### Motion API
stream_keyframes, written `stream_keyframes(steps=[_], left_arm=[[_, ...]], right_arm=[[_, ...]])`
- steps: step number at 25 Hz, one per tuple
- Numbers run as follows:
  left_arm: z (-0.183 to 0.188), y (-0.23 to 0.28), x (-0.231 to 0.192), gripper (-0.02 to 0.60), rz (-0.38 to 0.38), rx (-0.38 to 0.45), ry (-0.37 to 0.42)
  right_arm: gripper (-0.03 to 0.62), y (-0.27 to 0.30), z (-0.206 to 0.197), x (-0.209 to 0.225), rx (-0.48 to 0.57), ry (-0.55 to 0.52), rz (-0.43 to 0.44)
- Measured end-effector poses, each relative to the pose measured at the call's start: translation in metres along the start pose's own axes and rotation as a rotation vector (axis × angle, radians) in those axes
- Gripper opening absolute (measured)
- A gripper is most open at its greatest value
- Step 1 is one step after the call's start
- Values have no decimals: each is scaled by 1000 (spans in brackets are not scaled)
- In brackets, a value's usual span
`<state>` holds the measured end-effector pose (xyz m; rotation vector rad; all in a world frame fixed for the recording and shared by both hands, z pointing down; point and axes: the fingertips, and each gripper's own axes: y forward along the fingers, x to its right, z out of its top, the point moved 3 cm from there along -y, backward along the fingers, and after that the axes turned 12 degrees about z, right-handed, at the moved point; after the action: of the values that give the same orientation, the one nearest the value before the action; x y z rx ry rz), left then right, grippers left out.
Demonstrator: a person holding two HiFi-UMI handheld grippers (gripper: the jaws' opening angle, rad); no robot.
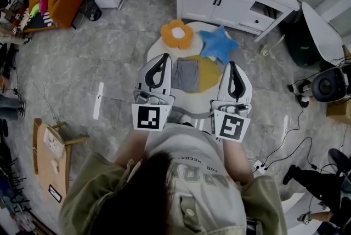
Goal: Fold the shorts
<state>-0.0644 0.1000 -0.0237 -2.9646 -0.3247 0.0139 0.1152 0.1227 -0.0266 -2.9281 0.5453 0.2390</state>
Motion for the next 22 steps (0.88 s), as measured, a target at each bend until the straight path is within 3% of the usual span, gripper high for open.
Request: stream_keyframes(steps=[22], left_arm=[[-3, -3, 9, 9, -7, -8, 8]], right_arm=[[-2, 0, 2, -3, 12, 9, 15]])
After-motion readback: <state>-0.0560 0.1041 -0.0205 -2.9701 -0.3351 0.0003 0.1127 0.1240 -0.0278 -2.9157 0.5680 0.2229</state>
